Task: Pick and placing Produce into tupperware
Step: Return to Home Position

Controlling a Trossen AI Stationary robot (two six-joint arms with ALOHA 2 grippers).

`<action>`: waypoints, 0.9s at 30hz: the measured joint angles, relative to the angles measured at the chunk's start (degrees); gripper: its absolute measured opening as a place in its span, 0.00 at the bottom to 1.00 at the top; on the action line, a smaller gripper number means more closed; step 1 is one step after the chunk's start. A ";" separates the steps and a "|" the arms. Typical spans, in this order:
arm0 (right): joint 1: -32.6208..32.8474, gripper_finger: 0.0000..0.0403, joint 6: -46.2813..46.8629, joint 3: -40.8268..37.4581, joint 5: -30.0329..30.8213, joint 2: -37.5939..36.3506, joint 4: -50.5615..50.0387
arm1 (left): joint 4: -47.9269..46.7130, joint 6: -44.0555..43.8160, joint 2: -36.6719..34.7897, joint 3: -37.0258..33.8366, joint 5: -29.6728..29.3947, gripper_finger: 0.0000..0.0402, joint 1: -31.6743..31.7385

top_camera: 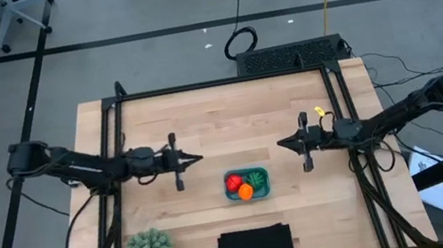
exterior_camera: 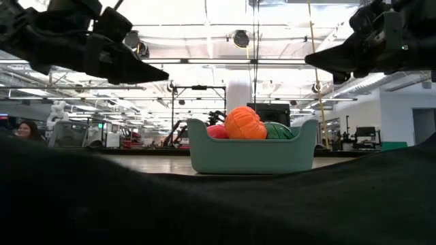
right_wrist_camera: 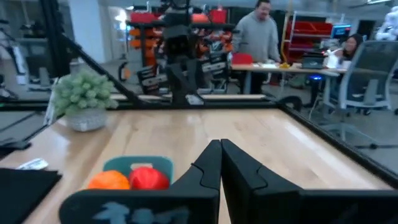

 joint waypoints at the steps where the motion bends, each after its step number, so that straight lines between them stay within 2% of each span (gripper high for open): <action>1: -0.80 0.00 -0.02 0.02 -0.63 -0.86 -0.35 | -0.10 0.01 -1.29 -0.72 -0.02 0.01 0.06; 7: -7.99 0.00 1.24 0.02 -10.02 -6.00 -2.38 | 0.01 1.54 -5.66 -2.39 0.01 0.00 -0.03; 10: -10.24 0.00 1.84 0.02 -11.39 -8.39 -6.03 | 0.92 2.22 -7.44 -3.33 0.31 0.00 -0.23; 14: -10.66 0.00 3.41 -0.02 -11.56 -13.33 -11.46 | 3.38 3.58 -10.87 -6.14 0.31 0.00 -1.00; 18: -8.15 0.00 3.67 -0.63 -11.45 -18.16 -12.04 | 3.65 3.32 -15.25 -8.43 -0.76 0.00 -2.05; 23: -4.85 0.00 2.49 -0.85 -5.59 -20.68 -16.38 | 3.60 4.66 -18.85 -9.82 -2.52 0.00 -3.85; 27: -1.87 0.00 1.83 -0.85 -5.12 -21.76 -15.78 | 3.27 6.38 -21.19 -10.97 -5.41 0.00 -5.64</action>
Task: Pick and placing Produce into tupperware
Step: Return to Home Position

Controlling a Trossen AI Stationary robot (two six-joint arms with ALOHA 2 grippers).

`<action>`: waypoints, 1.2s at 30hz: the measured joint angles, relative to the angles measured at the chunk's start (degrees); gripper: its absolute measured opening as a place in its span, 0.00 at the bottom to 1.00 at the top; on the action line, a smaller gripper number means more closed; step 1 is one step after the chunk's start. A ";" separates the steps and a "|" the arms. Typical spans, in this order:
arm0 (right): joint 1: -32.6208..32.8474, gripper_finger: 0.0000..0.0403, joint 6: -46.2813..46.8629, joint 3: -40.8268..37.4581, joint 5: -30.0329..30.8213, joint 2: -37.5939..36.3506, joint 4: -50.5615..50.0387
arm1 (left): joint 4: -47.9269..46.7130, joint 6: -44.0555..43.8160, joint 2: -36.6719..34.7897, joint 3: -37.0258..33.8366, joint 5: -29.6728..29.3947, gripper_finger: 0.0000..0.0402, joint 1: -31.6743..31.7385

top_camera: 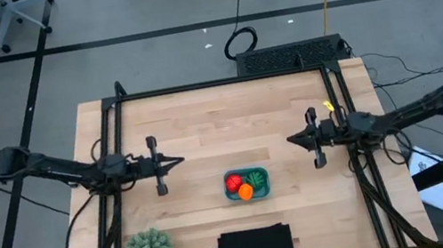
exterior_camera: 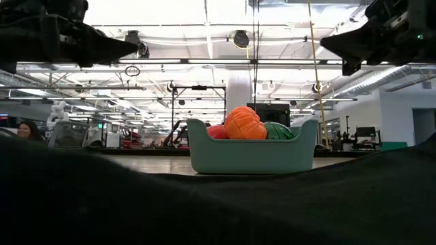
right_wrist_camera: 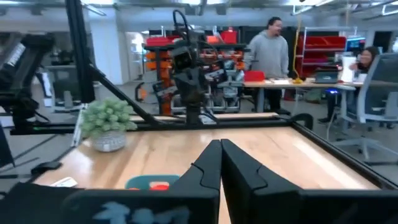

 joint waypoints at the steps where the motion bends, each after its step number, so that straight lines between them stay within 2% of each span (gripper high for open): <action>1: 0.80 0.00 -0.22 0.00 0.59 -0.38 -0.04 | 0.06 0.37 -0.63 -0.22 -0.63 0.00 -0.47; 4: 3.35 0.00 -1.67 0.00 4.10 -1.76 -0.43 | -0.05 1.93 -3.02 -0.77 -1.92 0.00 -1.48; 10: 6.55 0.00 -3.61 0.00 4.66 -6.12 -2.25 | -4.47 4.70 -9.90 -0.86 -2.08 0.00 -1.90; 18: 10.14 0.00 -4.84 0.00 9.06 -11.62 -6.51 | -20.18 3.30 -25.99 -0.88 -3.18 0.00 -1.92; 23: 12.13 0.00 -6.16 0.00 11.24 -13.13 -7.92 | -36.49 -1.07 -33.33 0.29 -3.28 0.00 -1.93; 26: 13.09 0.00 -6.32 0.00 13.44 -14.63 -9.69 | -39.62 -2.02 -35.55 0.98 -3.11 0.00 -2.59; 29: 13.96 0.00 -6.71 0.00 13.44 -16.58 -10.63 | -39.72 -0.39 -36.91 1.04 -1.38 0.00 -4.32; 36: 15.74 0.00 -8.21 0.00 13.47 -21.58 -13.93 | -40.49 2.67 -37.58 1.04 -1.65 0.00 -7.74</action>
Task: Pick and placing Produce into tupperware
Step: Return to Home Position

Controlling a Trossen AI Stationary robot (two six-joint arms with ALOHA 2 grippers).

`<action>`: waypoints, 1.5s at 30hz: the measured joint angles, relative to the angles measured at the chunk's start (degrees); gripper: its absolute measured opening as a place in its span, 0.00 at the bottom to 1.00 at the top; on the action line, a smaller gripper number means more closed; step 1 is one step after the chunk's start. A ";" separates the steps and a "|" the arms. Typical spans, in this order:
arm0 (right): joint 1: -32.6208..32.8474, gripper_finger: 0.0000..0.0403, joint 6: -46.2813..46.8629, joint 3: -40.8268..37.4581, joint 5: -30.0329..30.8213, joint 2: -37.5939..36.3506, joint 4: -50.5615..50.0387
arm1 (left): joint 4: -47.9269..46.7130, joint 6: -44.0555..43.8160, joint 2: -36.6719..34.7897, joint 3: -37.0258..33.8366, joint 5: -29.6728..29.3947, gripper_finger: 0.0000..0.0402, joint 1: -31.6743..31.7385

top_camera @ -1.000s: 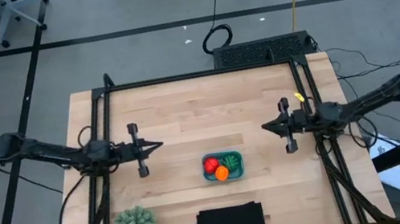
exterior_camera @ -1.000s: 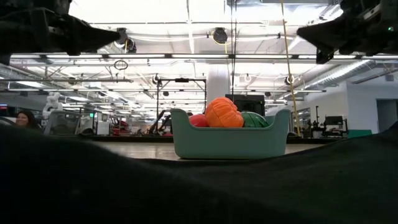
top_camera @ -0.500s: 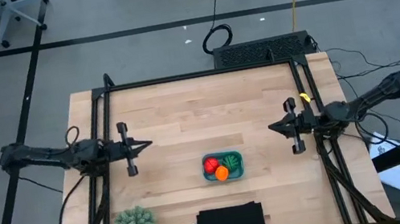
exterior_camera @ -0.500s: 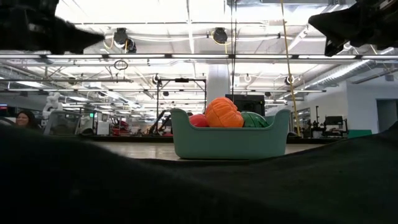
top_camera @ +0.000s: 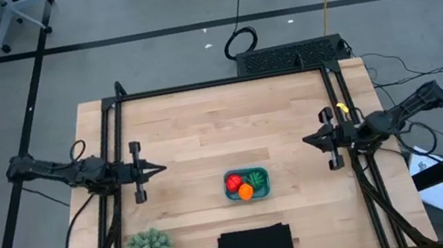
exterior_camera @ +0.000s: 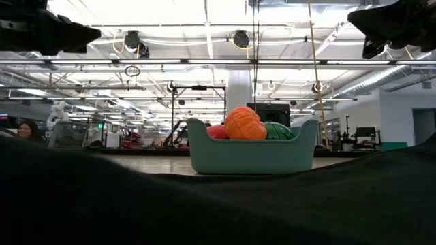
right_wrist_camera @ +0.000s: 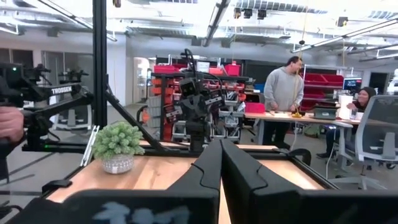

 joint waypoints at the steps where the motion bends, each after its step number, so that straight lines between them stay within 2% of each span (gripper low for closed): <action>1: 0.08 0.00 -0.14 0.00 0.02 -0.77 -0.67 | 0.16 0.30 -0.01 0.00 -0.29 0.00 -0.32; 6: -0.26 0.00 -2.27 -0.87 1.51 -3.10 -0.99 | 0.65 0.36 0.02 0.00 -3.00 0.00 -1.08; 15: -4.43 0.00 -3.53 -2.12 1.26 -6.93 -2.28 | 1.50 0.41 0.08 0.00 -3.21 0.00 0.00; 20: -5.71 0.00 -3.35 -0.60 0.85 -10.13 -9.49 | 0.83 0.31 0.10 0.00 -0.68 0.00 1.68; 22: -6.06 0.00 -2.86 0.70 -0.67 -10.22 -10.82 | 0.24 0.22 0.10 0.00 0.51 0.00 2.37; 25: -6.45 0.00 -2.34 1.60 -6.05 -10.18 -12.28 | -1.50 -0.60 0.10 0.00 1.83 0.00 3.46; 31: -8.76 0.00 -1.14 1.60 -6.62 -10.18 -14.10 | -1.45 -0.14 0.10 0.00 3.32 0.00 5.60; 36: -11.64 0.00 1.26 1.55 -12.41 -10.17 -14.92 | -0.69 0.26 0.10 0.00 6.35 0.00 7.27; 38: -12.75 0.00 2.33 1.05 -12.91 -10.16 -14.73 | -0.60 0.33 0.10 0.00 7.71 0.00 7.76; 45: -15.92 0.00 5.04 -2.74 -15.57 -10.09 -9.84 | 0.67 -0.81 0.10 0.00 9.03 0.00 8.69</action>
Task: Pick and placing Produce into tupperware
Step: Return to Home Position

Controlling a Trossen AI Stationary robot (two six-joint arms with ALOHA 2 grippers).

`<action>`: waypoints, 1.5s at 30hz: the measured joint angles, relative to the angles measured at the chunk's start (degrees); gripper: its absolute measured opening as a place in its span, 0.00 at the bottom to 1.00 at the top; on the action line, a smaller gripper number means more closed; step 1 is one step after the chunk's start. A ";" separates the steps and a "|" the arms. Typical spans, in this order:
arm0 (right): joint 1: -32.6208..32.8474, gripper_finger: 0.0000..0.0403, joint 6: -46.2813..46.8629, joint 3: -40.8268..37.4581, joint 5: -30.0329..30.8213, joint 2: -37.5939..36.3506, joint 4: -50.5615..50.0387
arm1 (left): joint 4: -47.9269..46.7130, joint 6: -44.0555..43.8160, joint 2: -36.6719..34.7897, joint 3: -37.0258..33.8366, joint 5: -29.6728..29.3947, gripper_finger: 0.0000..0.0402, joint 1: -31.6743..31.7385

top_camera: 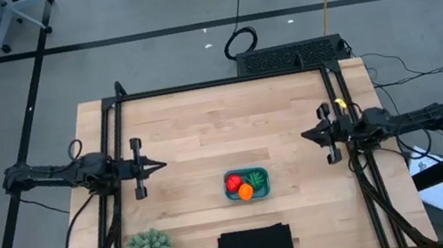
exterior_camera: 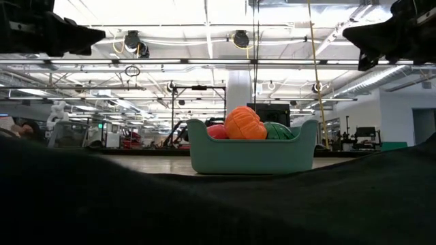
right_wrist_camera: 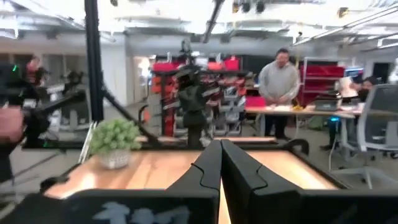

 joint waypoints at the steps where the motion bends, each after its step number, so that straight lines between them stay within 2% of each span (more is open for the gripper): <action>1: -0.41 0.00 0.53 -0.20 -0.03 -0.06 0.40 | 0.45 -0.38 0.00 0.00 0.54 0.00 0.06; 5: -1.64 0.00 1.24 -0.32 -0.92 0.00 -0.59 | 1.81 -0.87 0.00 -0.27 3.41 0.00 0.22; 11: -2.84 0.00 2.11 -0.41 -3.04 0.00 -0.66 | 9.03 -0.32 0.00 -5.40 2.41 0.00 0.65; 26: -2.87 0.00 3.40 -0.54 -2.98 0.04 -3.25 | 7.83 0.16 -1.10 -5.20 3.29 0.00 4.22; 45: -2.85 0.00 3.29 -0.62 -5.14 0.00 -3.25 | 2.66 -1.86 -5.22 -5.18 3.06 0.00 4.44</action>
